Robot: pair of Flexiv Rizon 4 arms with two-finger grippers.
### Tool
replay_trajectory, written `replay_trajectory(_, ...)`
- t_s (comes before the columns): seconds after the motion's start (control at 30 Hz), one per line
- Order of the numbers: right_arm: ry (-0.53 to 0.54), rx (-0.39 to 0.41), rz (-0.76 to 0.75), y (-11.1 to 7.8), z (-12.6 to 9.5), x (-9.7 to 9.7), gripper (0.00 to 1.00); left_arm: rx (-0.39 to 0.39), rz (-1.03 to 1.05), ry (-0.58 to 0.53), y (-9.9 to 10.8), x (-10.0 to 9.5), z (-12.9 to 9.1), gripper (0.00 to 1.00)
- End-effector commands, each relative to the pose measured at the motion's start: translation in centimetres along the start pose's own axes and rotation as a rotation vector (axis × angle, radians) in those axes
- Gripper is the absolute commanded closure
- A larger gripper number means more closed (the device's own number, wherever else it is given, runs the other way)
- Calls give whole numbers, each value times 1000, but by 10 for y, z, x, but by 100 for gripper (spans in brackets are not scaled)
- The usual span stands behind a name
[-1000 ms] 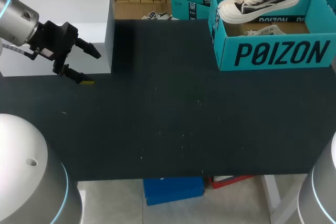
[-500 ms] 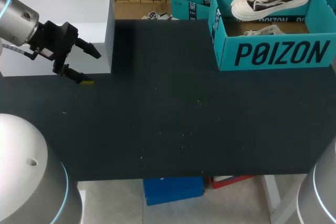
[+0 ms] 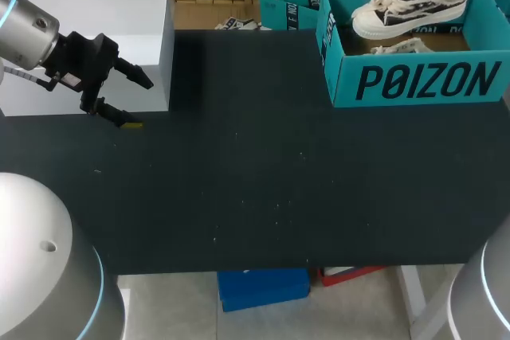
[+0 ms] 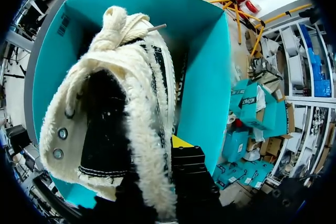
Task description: Take the shoe out of the shoebox, open the shoe tongue, remove and reinsert the insole, then place the shoe into the shoebox
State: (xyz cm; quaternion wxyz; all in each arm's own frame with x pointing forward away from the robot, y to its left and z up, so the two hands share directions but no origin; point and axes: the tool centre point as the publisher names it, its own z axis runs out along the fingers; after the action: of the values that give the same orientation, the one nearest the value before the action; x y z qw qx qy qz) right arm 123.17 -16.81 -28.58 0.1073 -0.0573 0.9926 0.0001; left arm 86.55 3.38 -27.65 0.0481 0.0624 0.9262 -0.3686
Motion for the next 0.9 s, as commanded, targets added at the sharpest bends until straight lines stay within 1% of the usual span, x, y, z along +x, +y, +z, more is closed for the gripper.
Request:
replay_trajectory(0.03,35,-14,14,-6,21,-12,100,-3,0,-2,0,1,0,0)
replay_trajectory(0.33,68,-35,56,-11,53,-11,100,-3,0,-2,0,1,0,0)
replay_trajectory(0.6,87,-40,67,-8,76,-9,100,-3,0,-2,0,1,0,0)
replay_trajectory(0.9,121,-53,78,-1,97,4,100,-3,0,-2,0,1,0,0)
